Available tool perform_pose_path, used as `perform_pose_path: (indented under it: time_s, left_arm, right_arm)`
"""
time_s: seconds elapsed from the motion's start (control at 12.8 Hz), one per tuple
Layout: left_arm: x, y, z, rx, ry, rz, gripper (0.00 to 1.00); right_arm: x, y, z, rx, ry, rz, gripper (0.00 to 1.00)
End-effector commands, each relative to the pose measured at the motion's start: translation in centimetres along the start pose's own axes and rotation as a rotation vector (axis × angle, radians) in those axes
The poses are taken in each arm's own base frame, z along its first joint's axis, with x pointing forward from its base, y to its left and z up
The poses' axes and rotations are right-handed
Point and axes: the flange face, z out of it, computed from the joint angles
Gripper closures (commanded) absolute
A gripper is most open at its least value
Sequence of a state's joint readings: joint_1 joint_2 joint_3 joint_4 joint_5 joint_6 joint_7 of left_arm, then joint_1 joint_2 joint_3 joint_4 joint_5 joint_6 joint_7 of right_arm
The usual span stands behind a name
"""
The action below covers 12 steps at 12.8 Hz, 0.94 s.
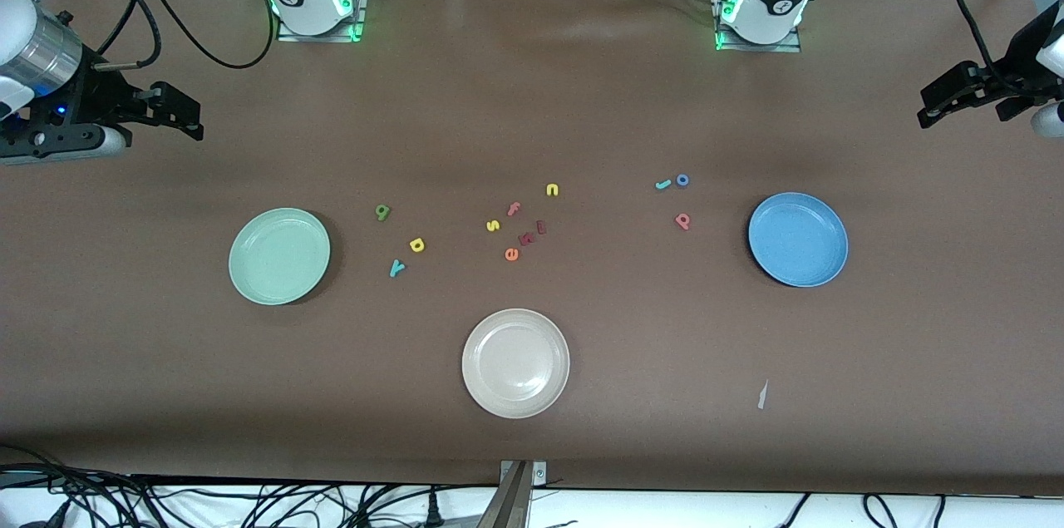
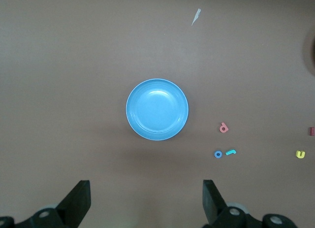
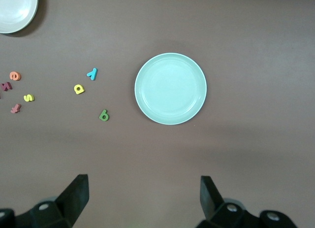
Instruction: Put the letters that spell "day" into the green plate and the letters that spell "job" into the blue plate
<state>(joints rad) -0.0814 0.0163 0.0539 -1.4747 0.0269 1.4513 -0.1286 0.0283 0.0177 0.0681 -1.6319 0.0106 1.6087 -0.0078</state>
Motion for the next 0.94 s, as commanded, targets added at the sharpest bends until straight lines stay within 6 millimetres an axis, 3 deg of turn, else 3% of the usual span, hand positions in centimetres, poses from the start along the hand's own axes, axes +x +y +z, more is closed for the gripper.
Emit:
perform_pose_path:
  time_s: [0.0,0.16,0.86]
  left_arm:
    - [-0.5,-0.9,-0.5,-0.028,-0.001,0.02,0.0]
    - [-0.5,-1.4,-0.6,-0.029,0.004,0.093,0.0]
    - [-0.6,-0.3,0.1,-0.07,-0.021,0.101,0.0]
  right_arm:
    - [0.3,0.1,-0.5,-0.012,0.009,-0.007,0.0]
    - [0.3,0.0,-0.5,-0.012,0.009,-0.01,0.0]
    - [0.3,0.3,-0.4,-0.011,0.006,-0.008,0.0]
